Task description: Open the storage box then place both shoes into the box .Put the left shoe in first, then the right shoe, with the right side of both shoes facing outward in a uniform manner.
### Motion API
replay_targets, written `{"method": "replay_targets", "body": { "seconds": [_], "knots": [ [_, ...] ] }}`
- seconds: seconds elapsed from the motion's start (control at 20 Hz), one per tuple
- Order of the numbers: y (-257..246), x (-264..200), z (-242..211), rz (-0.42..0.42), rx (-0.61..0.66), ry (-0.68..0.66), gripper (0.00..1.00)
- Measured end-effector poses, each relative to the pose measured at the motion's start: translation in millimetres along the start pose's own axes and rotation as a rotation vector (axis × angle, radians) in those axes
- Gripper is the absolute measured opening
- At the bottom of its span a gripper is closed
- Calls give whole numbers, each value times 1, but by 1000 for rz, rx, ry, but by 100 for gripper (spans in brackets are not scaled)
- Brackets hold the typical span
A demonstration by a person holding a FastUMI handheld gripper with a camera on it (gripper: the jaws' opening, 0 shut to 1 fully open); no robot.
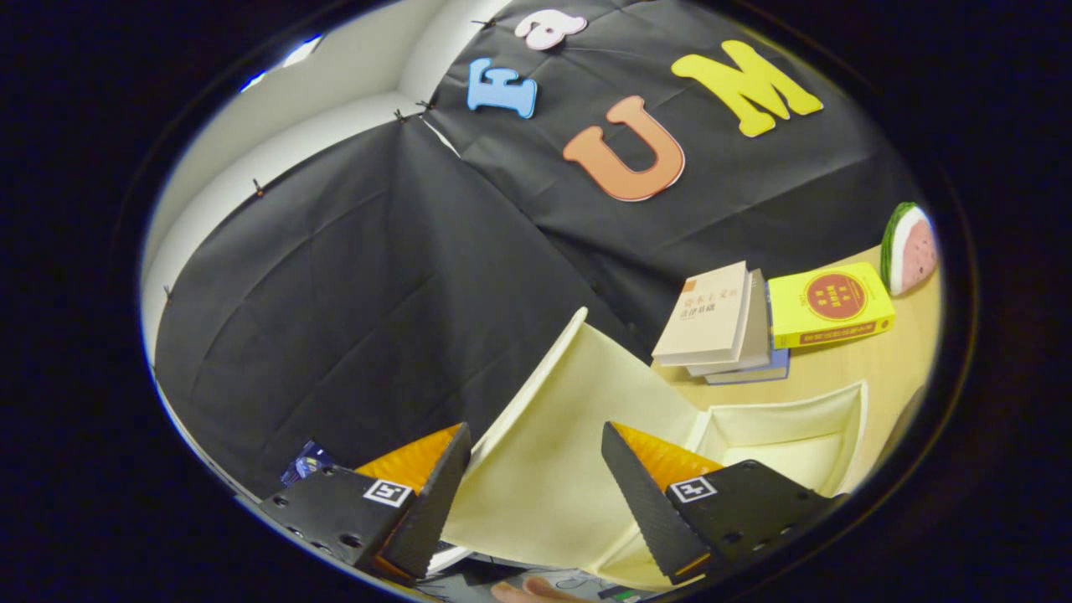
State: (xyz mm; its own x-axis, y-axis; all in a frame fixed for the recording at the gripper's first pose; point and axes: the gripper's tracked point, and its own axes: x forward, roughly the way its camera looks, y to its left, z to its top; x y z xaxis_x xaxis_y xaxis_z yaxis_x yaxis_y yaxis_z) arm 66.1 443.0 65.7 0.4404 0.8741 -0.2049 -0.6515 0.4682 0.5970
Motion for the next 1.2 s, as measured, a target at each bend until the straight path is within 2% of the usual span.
{"method": "replay_targets", "body": {
  "seconds": [0.25, 0.45, 0.55, 0.95, 1.2],
  "knots": [
    [9, -16, 7, 31, 4, -38, 96],
    [-3, -47, 14, -1, -15, -77, 96],
    [-23, -63, 10, -51, -26, -64, 95],
    [-139, -140, -1, -361, -85, -66, 96],
    [-202, -186, -10, -511, -103, -56, 96]
  ]
}}
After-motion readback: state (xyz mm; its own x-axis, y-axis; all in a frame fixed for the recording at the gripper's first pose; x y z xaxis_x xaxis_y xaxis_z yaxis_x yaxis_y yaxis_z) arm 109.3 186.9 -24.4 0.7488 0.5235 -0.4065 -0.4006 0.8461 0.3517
